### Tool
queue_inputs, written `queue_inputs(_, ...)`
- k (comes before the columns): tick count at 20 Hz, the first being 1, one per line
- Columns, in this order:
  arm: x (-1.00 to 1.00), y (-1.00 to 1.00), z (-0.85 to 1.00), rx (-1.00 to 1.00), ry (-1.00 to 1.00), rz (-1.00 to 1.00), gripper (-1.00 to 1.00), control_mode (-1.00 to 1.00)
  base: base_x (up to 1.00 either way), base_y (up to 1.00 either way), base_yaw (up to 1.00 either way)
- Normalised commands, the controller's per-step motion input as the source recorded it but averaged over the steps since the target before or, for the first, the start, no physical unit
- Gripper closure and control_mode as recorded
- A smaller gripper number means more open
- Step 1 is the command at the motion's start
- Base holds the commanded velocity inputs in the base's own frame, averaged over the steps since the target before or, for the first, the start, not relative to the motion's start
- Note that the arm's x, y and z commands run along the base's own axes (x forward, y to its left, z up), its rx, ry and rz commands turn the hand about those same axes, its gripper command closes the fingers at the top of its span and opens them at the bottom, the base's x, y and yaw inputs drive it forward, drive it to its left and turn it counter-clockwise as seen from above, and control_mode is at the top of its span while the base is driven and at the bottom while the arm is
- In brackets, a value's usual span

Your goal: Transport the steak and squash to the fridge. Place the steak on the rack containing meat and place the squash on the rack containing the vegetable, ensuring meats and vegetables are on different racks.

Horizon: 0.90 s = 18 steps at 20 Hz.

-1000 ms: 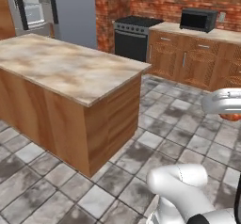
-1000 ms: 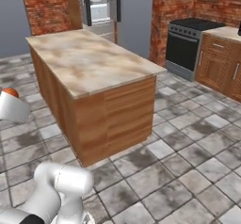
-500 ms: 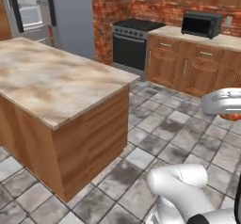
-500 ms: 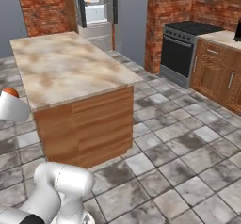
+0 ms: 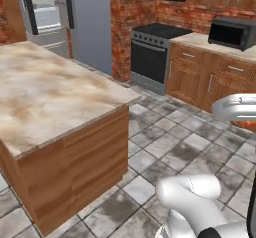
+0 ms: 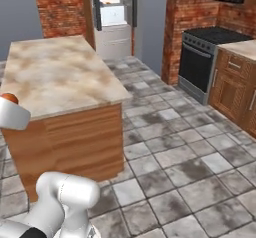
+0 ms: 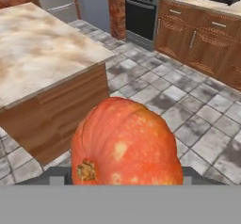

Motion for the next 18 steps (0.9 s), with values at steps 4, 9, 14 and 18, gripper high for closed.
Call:
queue_inputs(4,0.0,0.0,0.0,0.0,0.0,0.0,1.0,1.0,1.0,-0.92,0.36)
queue_inputs(9,0.0,0.0,0.0,0.0,0.0,0.0,1.0,1.0,1.0,-0.99,0.32)
queue_inputs(14,0.0,0.0,0.0,0.0,0.0,0.0,1.0,1.0,1.0,-1.0,0.32)
queue_inputs(18,0.0,0.0,0.0,0.0,0.0,0.0,1.0,1.0,1.0,-1.0,0.27)
